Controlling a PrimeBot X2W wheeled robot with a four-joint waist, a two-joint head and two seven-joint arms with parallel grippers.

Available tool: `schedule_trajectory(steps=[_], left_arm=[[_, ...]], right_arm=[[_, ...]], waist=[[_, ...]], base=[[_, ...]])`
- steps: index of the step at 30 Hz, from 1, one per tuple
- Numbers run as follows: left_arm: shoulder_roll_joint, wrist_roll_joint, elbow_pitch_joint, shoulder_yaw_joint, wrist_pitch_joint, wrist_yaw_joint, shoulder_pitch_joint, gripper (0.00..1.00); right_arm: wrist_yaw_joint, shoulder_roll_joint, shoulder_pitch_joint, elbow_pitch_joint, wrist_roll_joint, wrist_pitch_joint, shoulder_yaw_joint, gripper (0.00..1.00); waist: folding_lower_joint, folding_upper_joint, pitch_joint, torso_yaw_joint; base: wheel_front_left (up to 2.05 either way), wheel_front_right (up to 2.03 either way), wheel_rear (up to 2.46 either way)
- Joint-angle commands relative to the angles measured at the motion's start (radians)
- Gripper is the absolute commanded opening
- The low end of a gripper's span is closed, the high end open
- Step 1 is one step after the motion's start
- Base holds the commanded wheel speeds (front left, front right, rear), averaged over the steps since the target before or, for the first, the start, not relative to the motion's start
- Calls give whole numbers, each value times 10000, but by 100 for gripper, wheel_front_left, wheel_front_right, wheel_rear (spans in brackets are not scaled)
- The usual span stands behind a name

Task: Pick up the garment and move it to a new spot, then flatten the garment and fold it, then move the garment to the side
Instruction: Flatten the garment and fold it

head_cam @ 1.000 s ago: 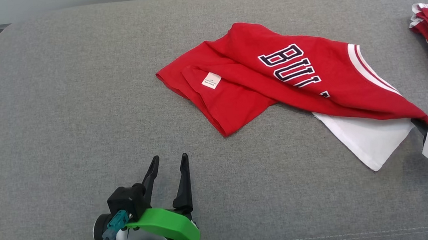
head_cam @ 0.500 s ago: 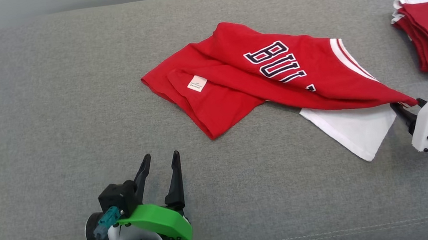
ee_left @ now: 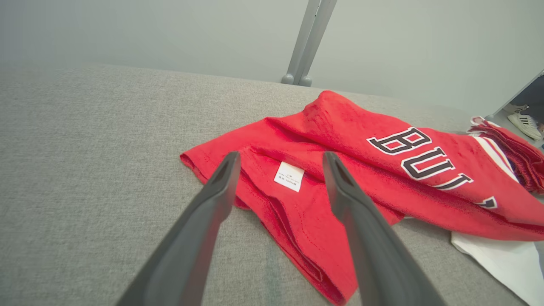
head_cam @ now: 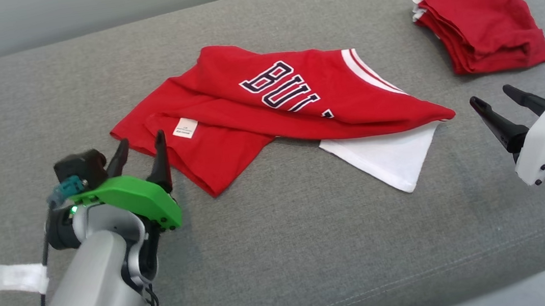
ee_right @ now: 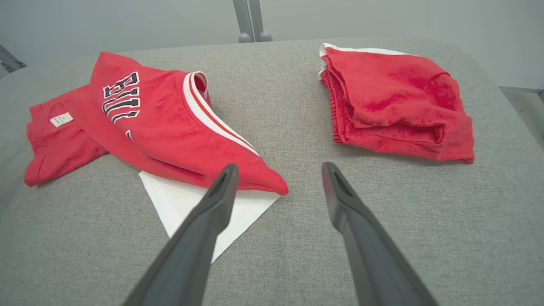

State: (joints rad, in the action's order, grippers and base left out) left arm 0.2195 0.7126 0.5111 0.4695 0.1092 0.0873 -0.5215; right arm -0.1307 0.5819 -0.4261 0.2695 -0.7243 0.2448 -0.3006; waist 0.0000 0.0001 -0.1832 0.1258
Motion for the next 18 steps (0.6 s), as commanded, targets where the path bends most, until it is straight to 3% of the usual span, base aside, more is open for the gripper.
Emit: schedule_trajectory(steps=[1,10,18], left_arm=[[72,170,268,-104,-103,-84,-333,100],[324,368,3003,-320,-871,-365,-2182,100],[367,228,4674,-213,-900,-517,-3090,100]], right_arm=[[1,89,136,-245,-47,-98,44,100],[1,0,390,-2230,29,-372,26,100],[1,-213,562,-3124,202,-385,18,100]], waist=[[0,-1,-377,594],[0,-1,-1156,1427],[0,-1,-1526,1684]], base=[[0,0,0],[0,0,0],[0,0,0]])
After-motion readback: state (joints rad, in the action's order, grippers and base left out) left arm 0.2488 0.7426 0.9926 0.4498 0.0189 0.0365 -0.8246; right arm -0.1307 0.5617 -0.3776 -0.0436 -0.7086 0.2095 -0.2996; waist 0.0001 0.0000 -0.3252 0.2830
